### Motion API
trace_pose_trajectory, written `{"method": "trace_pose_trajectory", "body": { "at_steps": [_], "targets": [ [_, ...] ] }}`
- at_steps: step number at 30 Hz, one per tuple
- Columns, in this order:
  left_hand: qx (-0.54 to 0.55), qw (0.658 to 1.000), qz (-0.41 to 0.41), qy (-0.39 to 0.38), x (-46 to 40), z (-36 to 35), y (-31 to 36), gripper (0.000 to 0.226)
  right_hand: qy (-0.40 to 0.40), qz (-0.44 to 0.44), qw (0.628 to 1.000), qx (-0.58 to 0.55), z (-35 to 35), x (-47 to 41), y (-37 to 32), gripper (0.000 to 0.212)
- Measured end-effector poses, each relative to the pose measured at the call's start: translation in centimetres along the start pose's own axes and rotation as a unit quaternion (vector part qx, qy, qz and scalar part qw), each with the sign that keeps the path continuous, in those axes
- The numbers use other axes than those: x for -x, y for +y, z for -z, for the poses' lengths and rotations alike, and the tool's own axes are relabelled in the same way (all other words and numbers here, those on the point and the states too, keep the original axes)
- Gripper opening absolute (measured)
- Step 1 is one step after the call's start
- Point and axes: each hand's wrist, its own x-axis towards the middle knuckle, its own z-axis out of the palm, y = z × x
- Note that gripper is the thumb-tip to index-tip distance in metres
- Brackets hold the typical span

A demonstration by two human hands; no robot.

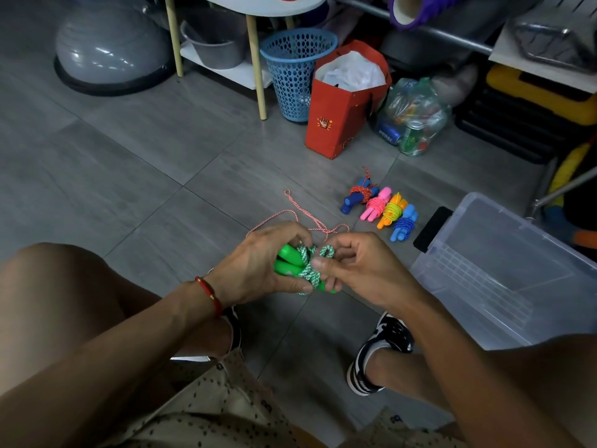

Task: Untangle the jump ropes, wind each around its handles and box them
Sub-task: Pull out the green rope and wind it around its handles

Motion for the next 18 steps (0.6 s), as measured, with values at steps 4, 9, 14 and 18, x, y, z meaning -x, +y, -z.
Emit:
{"method": "trace_pose_trajectory", "body": {
  "at_steps": [4, 9, 14, 18],
  "targets": [
    [0.029, 0.999, 0.033, 0.019, 0.0, 0.1, 0.4, 0.077, 0.048, -0.003, 0.999, -0.024, -0.3, 0.0, -0.1, 0.016],
    [0.005, 0.998, 0.018, 0.054, -0.3, 0.4, 0.7, 0.074, 0.159, 0.017, 0.985, -0.068, -1.6, -0.3, 0.2, 0.023],
    [-0.007, 0.998, 0.000, 0.067, -0.2, -0.3, 1.2, 0.072, 0.254, 0.074, 0.964, -0.013, -3.0, -0.3, 1.0, 0.013],
    [0.003, 0.996, 0.007, 0.084, 0.0, -0.8, 0.7, 0.066, 0.288, 0.074, 0.955, -0.004, -4.2, -0.3, 1.8, 0.005]
  ]
}}
